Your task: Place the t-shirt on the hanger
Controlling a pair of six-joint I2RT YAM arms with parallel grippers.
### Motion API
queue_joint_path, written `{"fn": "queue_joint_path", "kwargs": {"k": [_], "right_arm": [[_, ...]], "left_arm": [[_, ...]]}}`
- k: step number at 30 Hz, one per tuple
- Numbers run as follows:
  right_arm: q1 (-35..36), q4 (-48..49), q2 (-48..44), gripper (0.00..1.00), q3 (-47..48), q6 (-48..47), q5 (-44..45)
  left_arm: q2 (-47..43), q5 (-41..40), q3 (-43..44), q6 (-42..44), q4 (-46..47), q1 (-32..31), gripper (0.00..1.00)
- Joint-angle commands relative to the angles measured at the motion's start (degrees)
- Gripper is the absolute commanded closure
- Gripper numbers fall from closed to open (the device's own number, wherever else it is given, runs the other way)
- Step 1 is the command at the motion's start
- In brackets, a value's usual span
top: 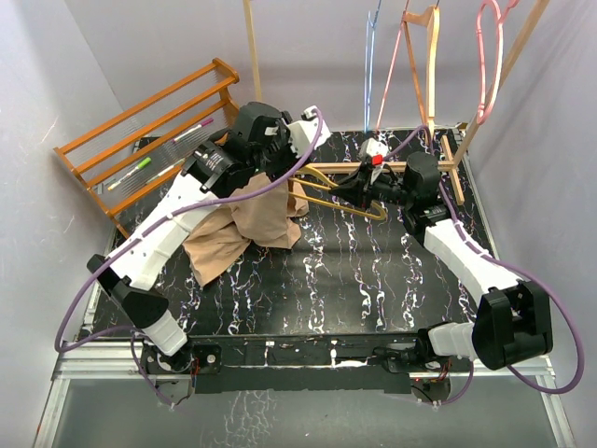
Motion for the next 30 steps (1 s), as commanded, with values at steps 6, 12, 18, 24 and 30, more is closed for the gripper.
{"fn": "queue_joint_path", "kwargs": {"k": [6,12,18,24,30], "right_arm": [[0.26,9.02,-4.42,0.92,0.77,1.75,0.75],[0.26,9.78,-4.17,0.92,0.82,2.56,0.33],[0.22,10.49,-4.40,0.92,0.63,3.50,0.66],[0.18,8.90,-4.02,0.92,1.59,2.90,0.93],[0.26,8.73,-3.45,0.92,1.66,2.77,2.01]], "left_arm": [[-8.82,2.53,-7.33,-7.34,9.05,0.60,0.24],[-11.75,4.86,-8.50,-11.21,11.38,3.12,0.15],[-15.23,4.19,-12.61,-14.45,12.30,6.36,0.22],[-22.71,5.58,-23.13,-22.42,8.43,6.33,0.37],[-28.72,3.31,-34.25,-34.25,8.18,5.75,0.41]]}}
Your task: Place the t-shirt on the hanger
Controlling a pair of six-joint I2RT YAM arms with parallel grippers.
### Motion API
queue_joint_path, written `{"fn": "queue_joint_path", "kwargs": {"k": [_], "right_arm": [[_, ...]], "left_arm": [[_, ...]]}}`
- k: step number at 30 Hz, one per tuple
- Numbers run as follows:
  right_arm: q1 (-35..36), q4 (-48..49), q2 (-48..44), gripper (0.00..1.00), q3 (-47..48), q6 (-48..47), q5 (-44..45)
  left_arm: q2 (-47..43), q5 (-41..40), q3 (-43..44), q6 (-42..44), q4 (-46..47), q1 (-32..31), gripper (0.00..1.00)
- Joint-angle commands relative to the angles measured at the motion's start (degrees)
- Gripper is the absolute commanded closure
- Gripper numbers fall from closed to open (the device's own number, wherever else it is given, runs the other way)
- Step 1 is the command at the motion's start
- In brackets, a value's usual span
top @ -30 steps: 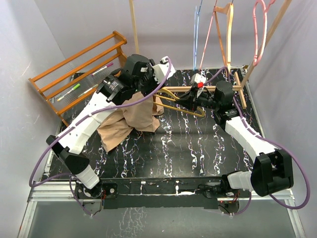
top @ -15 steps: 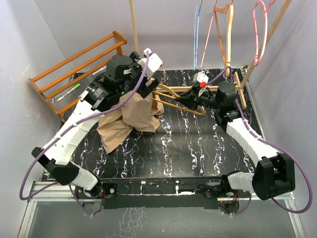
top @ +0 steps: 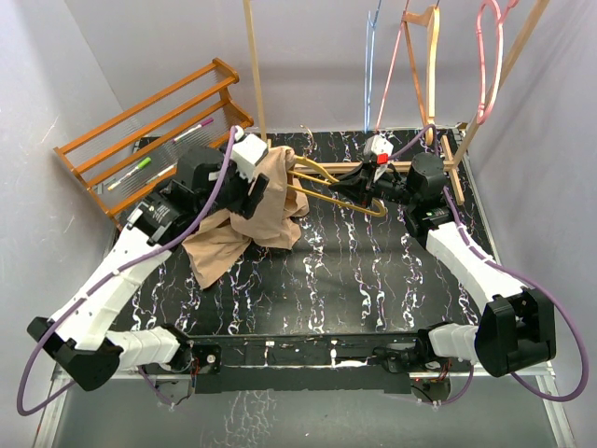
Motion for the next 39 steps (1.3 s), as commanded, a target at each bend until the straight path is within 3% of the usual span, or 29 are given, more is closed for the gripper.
{"fn": "queue_joint_path", "kwargs": {"k": [1,10,15,18,20,24,30,39], "right_arm": [[0.13,5.56,-1.12,0.92,2.04,0.35,1.49],[0.10,6.59,-0.73,0.92,1.16,1.40,1.79],[0.16,6.97,-1.14,0.92,0.63,1.77,1.86],[0.17,6.97,-1.52,0.92,0.25,1.61,2.07],[0.15,6.97,-1.84,0.92,0.02,1.49,2.18],[0.14,7.03,-1.87,0.92,-0.04,1.49,2.23],[0.16,6.61,-1.87,0.92,-0.37,1.17,2.22],[0.17,3.30,-1.13,0.92,-0.38,-0.99,1.96]], "left_arm": [[-4.99,-2.39,-7.31,-10.94,0.49,-0.65,0.41],[-2.24,-5.69,-12.37,-17.86,9.25,-2.48,0.37],[-0.20,-17.79,-16.52,-18.36,17.90,-3.56,0.37],[0.77,-20.68,-18.92,-16.22,22.60,-3.67,0.39],[1.14,-20.88,-19.87,-15.17,24.64,-3.75,0.50],[1.27,-21.21,-20.63,-13.05,27.91,-3.74,0.99],[-0.46,-19.03,-18.25,-9.88,25.26,-3.76,1.00],[-0.32,-9.11,-1.97,3.84,5.57,-3.76,1.00]]}}
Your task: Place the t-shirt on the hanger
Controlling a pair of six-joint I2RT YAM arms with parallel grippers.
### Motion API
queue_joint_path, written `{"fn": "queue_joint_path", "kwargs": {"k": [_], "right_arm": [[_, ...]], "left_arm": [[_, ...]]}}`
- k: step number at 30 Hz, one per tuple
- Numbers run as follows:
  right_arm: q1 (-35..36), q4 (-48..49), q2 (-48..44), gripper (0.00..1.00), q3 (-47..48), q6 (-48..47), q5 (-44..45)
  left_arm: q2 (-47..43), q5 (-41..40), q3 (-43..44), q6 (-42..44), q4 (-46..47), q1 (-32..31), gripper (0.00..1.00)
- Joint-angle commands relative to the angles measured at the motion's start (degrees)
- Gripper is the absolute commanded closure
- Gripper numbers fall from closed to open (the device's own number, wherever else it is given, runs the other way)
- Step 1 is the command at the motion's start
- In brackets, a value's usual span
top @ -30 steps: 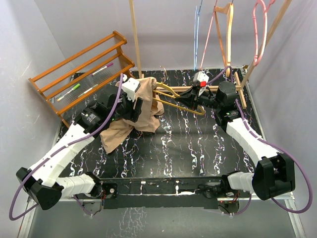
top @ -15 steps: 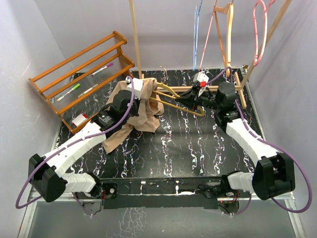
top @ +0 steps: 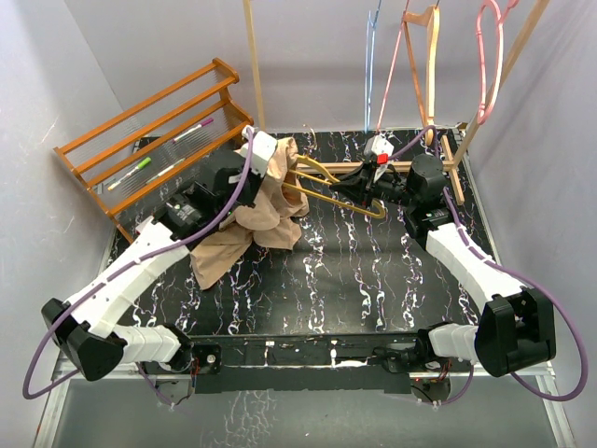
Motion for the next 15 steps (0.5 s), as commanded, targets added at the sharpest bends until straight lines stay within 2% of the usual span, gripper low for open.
{"fn": "queue_joint_path", "kwargs": {"k": [1,5,9,11,15], "right_arm": [[0.11,2.43,-1.06,0.92,0.56,-1.96,0.44],[0.17,2.62,-0.49,0.92,0.44,-1.98,-0.33],[0.18,3.06,-0.75,0.92,0.41,-1.51,-0.93],[0.10,3.03,-1.19,0.92,0.30,-1.57,-0.29],[0.18,2.77,-1.84,0.92,0.35,-1.56,1.33]], "left_arm": [[-2.25,4.43,10.56,9.77,-9.85,-0.22,1.00],[-1.57,2.92,14.59,15.87,-13.22,-0.13,1.00],[-1.33,1.10,15.27,20.01,-11.42,-0.07,1.00],[-0.39,1.81,16.78,20.88,-11.94,-0.05,1.00],[3.18,7.20,24.44,18.71,-19.11,-0.05,1.00]]}}
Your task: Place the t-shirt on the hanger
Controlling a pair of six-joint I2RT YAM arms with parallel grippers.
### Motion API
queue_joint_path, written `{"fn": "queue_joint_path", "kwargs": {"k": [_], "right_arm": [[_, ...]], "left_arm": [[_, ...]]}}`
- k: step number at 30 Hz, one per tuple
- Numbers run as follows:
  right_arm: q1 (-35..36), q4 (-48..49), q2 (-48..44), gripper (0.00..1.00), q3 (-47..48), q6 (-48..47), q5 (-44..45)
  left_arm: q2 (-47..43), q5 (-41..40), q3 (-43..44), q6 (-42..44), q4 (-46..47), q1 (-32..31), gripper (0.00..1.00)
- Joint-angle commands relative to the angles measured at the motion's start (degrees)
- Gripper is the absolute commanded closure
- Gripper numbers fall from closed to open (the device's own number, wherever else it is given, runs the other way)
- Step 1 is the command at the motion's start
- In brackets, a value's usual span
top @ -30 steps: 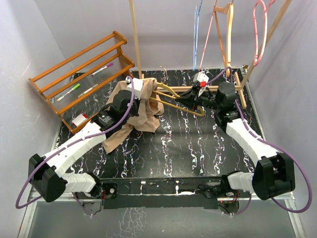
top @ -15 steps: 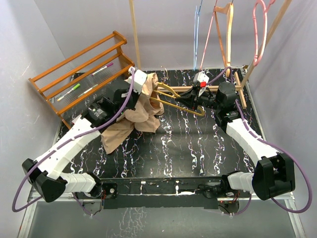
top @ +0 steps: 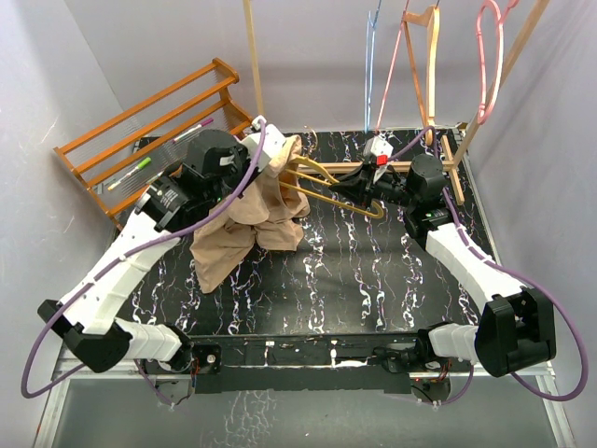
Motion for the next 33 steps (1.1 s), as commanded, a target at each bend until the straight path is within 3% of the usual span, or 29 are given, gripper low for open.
{"fn": "queue_joint_path", "kwargs": {"k": [1,8,18,29,31,33], "right_arm": [[0.06,2.89,-2.02,0.92,0.37,-0.47,2.71],[0.09,5.44,-2.04,0.92,-0.17,1.33,4.50],[0.08,9.94,-1.57,0.92,-0.76,4.37,5.03],[0.12,6.96,-2.25,0.92,-0.38,2.21,3.75],[0.13,6.31,-2.11,0.92,-0.37,1.91,2.63],[0.08,6.08,-2.14,0.92,-0.61,1.85,1.73]], "left_arm": [[2.26,6.25,10.19,-0.47,-6.09,-0.02,1.00],[3.06,20.63,15.01,-6.46,-14.41,-0.15,1.00],[3.34,31.47,14.50,-12.90,-12.64,-0.16,1.00],[1.06,19.97,14.71,-7.64,-9.27,-0.07,1.00],[1.03,18.43,14.40,-7.65,-9.23,-0.08,0.87],[0.28,16.46,12.70,-7.18,-7.81,0.06,0.58]]}}
